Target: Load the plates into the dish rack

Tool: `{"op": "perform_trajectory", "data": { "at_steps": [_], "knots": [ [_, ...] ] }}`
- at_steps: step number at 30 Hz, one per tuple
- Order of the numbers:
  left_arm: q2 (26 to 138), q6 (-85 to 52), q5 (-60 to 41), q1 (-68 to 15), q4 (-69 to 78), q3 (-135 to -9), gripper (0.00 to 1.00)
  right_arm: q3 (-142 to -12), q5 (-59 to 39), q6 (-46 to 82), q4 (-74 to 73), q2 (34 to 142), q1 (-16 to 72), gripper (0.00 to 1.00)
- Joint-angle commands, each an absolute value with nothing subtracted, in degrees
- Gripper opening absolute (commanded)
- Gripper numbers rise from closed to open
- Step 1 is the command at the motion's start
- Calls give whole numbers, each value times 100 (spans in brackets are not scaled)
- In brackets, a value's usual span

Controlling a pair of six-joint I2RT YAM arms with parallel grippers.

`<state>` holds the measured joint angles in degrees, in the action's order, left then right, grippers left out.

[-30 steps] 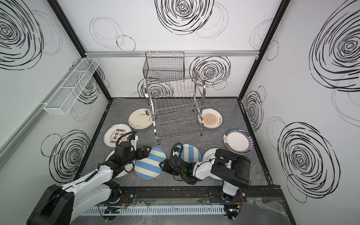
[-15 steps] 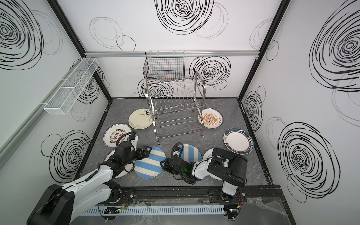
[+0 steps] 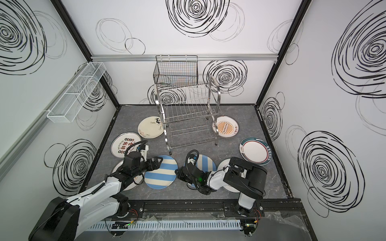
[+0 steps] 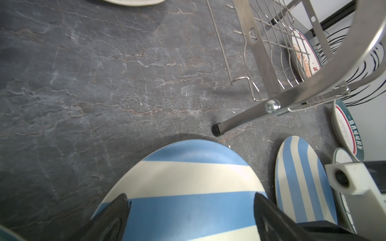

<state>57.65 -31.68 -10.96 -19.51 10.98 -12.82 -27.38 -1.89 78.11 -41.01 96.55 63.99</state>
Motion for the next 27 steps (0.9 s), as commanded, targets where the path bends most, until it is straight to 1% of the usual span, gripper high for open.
{"op": "perform_trajectory", "data": {
  "at_steps": [1, 6, 11, 18, 27],
  "knots": [
    [5760, -3085, -1162, -1980, 1398, -1295, 96, -2725, -91, 7756, -4364, 9614, 6398, 18],
    [5765, -3086, -1177, -1973, 1397, -1302, 96, -2703, -56, 7735, -4423, 9586, 6390, 7],
    [5803, -3085, -1099, -1948, 1358, -1343, 96, -2548, 40, 7659, -4338, 9319, 6385, 0],
    [5979, -3077, -1055, -1968, 1371, -1432, 96, -2243, 503, 7349, -3520, 8433, 6342, 0],
    [5982, -3112, -658, -2293, 1212, -1493, 96, -1344, 712, 7465, -3196, 7350, 6107, 0]
  ]
}}
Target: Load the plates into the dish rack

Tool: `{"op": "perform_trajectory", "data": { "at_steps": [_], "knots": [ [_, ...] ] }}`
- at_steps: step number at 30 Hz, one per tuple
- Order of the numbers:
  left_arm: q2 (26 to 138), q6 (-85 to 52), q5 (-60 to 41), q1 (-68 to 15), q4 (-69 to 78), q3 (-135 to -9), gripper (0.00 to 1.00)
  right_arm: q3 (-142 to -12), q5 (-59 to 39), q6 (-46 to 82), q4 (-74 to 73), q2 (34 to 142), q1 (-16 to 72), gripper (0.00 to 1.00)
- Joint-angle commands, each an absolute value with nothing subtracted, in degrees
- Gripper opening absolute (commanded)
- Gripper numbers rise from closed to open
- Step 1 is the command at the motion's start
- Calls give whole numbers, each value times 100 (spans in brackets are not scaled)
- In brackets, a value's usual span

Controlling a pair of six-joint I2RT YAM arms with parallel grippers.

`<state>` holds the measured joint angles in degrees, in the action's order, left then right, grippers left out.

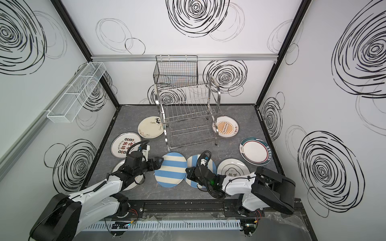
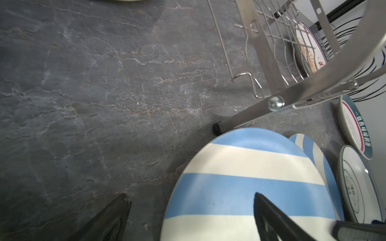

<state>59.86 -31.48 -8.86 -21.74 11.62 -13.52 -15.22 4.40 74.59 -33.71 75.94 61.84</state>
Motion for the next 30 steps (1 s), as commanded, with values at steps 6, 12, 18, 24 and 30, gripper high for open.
{"op": "perform_trajectory", "data": {
  "at_steps": [6, 12, 18, 24, 30],
  "knots": [
    [6278, -3068, -435, -2802, 1147, -1647, 96, -1041, 773, 7475, -3061, 6925, 5968, 0],
    [6479, -3219, -420, -3156, 1351, -1622, 96, -925, 721, 7503, -3131, 6911, 5941, 0],
    [6815, -3331, -468, -3374, 1658, -1552, 96, -905, 559, 7480, -3318, 7094, 5937, 0],
    [7038, -3327, -575, -3502, 1862, -1580, 96, -916, 428, 7436, -3458, 7214, 5924, 6],
    [7236, -3322, -683, -3662, 2014, -1636, 96, -925, 317, 7409, -3591, 7294, 5900, 18]
  ]
}}
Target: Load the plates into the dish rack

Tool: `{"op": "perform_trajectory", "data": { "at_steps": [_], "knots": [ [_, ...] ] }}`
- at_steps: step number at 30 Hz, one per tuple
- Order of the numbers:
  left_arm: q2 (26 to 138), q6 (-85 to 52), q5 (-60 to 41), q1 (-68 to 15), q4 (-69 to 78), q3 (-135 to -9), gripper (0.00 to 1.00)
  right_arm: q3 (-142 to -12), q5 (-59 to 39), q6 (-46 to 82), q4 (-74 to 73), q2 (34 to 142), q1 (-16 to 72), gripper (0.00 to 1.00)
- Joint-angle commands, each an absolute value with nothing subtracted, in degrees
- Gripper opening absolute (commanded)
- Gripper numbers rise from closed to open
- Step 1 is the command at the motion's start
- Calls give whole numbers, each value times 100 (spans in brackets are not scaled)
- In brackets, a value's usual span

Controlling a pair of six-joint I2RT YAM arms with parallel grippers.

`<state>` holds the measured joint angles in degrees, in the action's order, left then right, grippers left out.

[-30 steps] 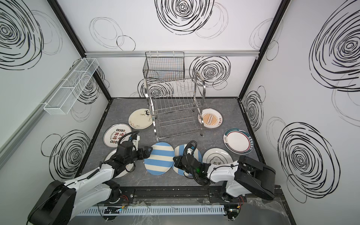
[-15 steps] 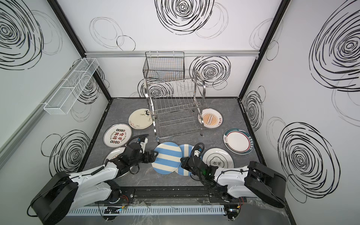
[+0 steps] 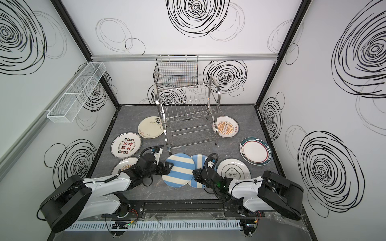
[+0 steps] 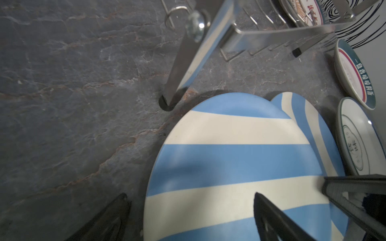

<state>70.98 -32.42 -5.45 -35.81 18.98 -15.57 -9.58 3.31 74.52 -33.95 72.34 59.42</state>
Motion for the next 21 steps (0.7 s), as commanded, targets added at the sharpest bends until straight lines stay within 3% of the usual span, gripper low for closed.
{"op": "perform_trajectory", "data": {
  "at_steps": [1, 15, 21],
  "knots": [
    [7263, -3331, -702, -3680, 2053, -1641, 96, -918, 307, 7409, -3645, 7303, 5898, 18],
    [7315, -3437, -840, -3848, 2207, -1552, 96, -959, 104, 7426, -4291, 7663, 5871, 23],
    [7142, -3437, -818, -3862, 2059, -1568, 96, -948, 80, 7472, -4290, 7511, 5871, 12]
  ]
}}
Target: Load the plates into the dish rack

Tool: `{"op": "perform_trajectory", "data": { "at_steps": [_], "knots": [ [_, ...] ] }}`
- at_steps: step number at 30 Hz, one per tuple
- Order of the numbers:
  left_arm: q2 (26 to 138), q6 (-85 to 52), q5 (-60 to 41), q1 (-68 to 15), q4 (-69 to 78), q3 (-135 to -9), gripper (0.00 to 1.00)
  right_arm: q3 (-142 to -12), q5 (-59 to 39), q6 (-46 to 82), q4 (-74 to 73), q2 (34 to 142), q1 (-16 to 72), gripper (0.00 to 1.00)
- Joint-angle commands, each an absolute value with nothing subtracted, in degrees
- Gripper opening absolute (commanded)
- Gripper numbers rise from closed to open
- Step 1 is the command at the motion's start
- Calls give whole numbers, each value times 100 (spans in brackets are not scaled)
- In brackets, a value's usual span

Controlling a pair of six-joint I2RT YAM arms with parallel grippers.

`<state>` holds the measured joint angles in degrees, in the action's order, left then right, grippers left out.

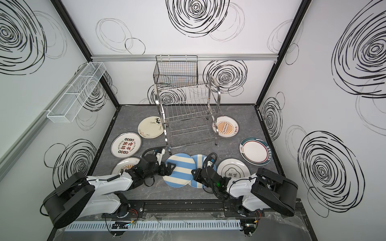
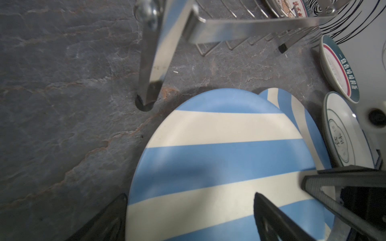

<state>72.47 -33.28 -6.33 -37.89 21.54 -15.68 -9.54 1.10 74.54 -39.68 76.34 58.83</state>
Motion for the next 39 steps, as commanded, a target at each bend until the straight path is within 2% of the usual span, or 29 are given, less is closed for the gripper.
{"op": "perform_trajectory", "data": {
  "at_steps": [1, 6, 11, 15, 19, 26, 32, 39],
  "knots": [
    [7116, -3444, -815, -3858, 2009, -1587, 96, -942, 63, 7479, -4285, 7451, 5862, 10],
    [6893, -3480, -775, -3867, 1742, -1685, 96, -927, 117, 7419, -3886, 7004, 5845, 0],
    [6296, -3437, -361, -3701, 942, -1870, 96, -923, 202, 7248, -3005, 6248, 5802, 0],
    [5728, -3348, -529, -3296, 451, -1948, 96, -1064, 247, 6772, -2179, 5454, 5774, 0],
    [5246, -3165, -605, -2764, 43, -1926, 96, -1658, 208, 6091, -663, 4632, 5763, 0],
    [4440, -3313, -591, -2070, 228, -1492, 96, -2581, 242, 5312, 1599, 3529, 5759, 0],
    [3809, -3196, -125, -1957, 129, -1169, 96, -3869, 543, 4226, 2659, 3574, 5757, 0],
    [3222, -3026, 174, -1916, 85, -989, 96, -5553, 389, 3182, 2930, 3945, 5757, 0]
  ]
}}
